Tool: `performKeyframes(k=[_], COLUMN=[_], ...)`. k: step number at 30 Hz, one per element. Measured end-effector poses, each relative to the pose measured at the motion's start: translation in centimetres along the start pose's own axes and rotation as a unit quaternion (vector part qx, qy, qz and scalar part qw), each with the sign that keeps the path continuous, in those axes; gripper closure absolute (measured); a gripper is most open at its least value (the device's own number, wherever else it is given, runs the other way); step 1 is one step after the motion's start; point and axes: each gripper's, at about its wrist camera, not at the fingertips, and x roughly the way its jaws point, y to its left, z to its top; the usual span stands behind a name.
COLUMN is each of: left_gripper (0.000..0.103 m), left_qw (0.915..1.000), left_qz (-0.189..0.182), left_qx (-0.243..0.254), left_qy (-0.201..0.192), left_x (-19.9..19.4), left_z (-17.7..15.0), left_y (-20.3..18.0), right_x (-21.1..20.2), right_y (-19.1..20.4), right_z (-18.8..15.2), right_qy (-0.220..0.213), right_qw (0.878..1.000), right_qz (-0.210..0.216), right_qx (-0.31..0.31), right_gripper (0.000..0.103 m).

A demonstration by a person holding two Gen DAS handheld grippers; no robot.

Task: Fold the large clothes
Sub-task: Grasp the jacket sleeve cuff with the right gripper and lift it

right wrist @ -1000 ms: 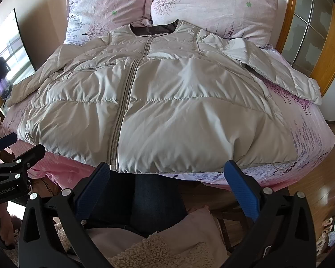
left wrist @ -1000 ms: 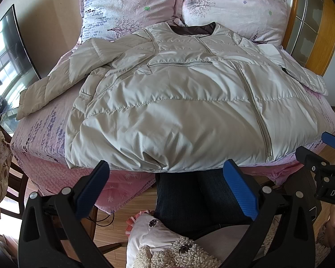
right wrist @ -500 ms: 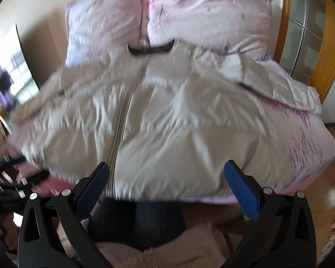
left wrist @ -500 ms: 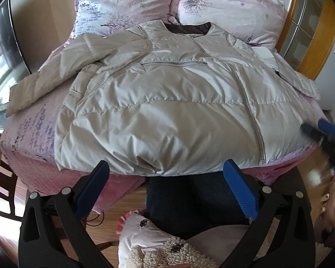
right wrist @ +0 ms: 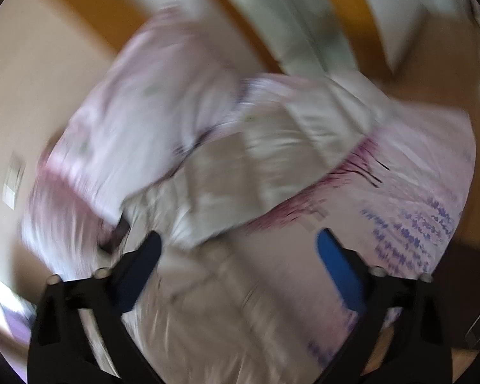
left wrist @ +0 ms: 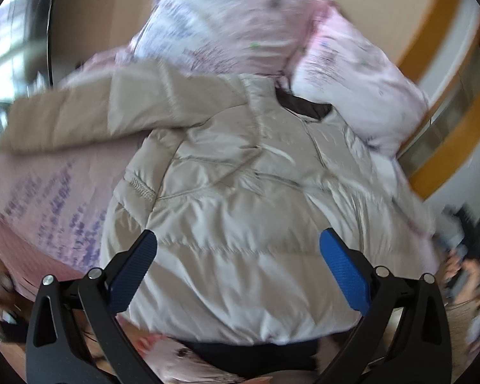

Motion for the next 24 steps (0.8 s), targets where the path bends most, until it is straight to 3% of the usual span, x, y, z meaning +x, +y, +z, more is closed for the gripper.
performKeyframes(k=[3, 5, 11, 17, 24], left_gripper=[0.002, 0.002, 0.002, 0.002, 0.002], left_qw=[0.9986, 0.9988, 0.9964, 0.9956, 0.9941], left_qz=[-0.007, 0.004, -0.016, 0.002, -0.006], left_qx=[-0.049, -0.047, -0.078, -0.087, -0.101], left_qy=[0.019, 0.013, -0.03, -0.035, -0.04], left_x=[1.4, 1.7, 2.3, 4.0, 5.3], left_z=[1.6, 2.7, 5.4, 7.3, 7.9], left_y=[2.3, 2.9, 5.0, 6.8, 8.2], right_x=[2.4, 3.6, 6.5, 8.0, 9.1], right_y=[-4.2, -6.0, -9.9, -11.0, -11.4], right_z=[3.1, 4.4, 6.8, 7.8, 8.1], right_qy=[0.005, 0.001, -0.002, -0.014, -0.015], right_qw=[0.995, 0.992, 0.978, 0.974, 0.973], right_qz=[-0.014, -0.026, -0.052, -0.059, -0.079], right_qx=[0.095, 0.126, 0.202, 0.219, 0.216], right_gripper=[0.032, 0.035, 0.039, 0.056, 0.077])
